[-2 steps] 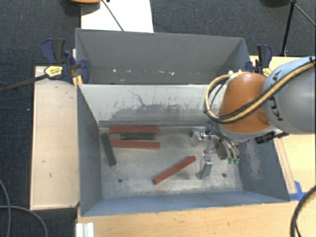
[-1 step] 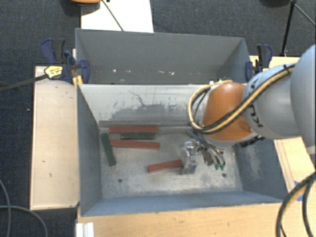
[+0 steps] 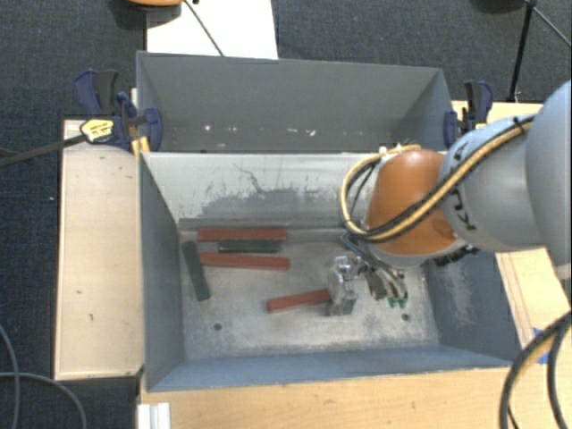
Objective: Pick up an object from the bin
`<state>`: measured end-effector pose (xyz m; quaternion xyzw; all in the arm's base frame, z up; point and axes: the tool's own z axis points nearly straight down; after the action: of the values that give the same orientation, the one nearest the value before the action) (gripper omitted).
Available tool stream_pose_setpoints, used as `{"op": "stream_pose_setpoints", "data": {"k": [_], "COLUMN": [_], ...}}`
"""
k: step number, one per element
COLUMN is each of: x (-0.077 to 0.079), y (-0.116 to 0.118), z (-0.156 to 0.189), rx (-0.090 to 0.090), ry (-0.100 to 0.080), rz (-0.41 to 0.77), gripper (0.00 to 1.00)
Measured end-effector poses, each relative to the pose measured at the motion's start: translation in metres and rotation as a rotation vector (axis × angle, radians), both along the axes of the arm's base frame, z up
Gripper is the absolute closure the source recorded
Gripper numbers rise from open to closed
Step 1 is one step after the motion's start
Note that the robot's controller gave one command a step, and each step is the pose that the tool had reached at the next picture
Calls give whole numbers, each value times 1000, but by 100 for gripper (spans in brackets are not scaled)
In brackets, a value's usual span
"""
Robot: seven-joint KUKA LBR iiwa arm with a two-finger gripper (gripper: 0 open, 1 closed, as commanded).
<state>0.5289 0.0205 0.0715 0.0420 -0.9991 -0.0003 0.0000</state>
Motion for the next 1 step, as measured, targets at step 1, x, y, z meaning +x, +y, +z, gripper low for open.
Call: {"op": "stream_pose_setpoints", "data": {"k": [1], "x": [-17], "y": [-12], "z": [52], "rx": [0], "ry": [5], "rz": [4], "gripper": [100]}}
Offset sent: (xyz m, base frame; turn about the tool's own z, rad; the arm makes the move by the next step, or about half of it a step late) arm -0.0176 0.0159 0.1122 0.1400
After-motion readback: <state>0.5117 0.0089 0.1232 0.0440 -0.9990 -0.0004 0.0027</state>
